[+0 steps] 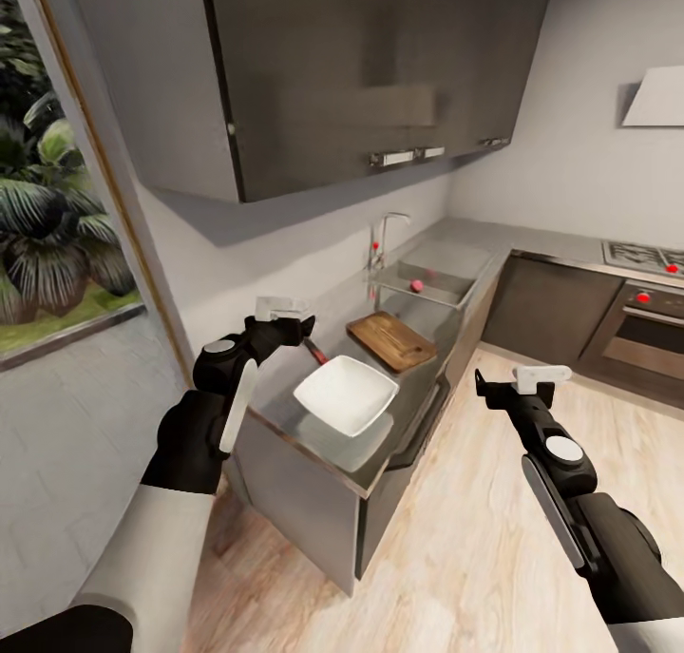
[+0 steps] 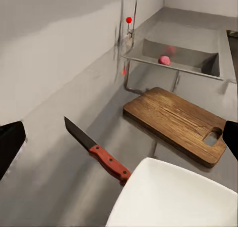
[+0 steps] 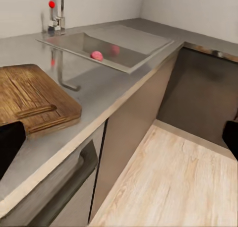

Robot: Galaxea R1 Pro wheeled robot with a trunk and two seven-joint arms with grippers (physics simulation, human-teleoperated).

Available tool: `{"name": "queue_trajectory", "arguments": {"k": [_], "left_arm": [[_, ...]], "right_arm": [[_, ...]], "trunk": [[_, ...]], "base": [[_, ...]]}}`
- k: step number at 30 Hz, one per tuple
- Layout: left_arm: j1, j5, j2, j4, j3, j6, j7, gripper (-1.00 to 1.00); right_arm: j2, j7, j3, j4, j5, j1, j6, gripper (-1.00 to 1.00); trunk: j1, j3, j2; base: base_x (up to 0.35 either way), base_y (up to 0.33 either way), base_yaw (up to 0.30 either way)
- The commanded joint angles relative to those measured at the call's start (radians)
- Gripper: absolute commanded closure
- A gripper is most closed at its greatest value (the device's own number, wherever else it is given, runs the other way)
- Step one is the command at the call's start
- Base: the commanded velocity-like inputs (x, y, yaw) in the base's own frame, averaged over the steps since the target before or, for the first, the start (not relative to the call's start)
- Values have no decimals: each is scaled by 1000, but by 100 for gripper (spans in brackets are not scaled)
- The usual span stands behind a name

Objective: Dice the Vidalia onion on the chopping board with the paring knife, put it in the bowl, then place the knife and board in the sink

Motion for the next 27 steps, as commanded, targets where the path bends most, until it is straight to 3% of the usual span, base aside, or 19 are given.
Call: {"name": "queue_trajectory", "arguments": {"k": [1, 15, 27], "left_arm": [[-1, -1, 0, -1, 1, 5, -4, -100], [-1, -1, 0, 2, 1, 12, -4, -100], [-1, -2, -3, 78, -17, 10, -6, -100]], "right_arm": [[-1, -10, 3, -2, -11, -1, 4, -100], [-1, -10, 3, -2, -11, -1, 4, -100], [-1, -10, 3, -2, -10, -1, 4, -100]], "trunk": [[1, -2, -2], [1, -2, -2], [1, -2, -2]], "base": [[238, 255, 0], [195, 254, -157], [50, 45, -266]]}}
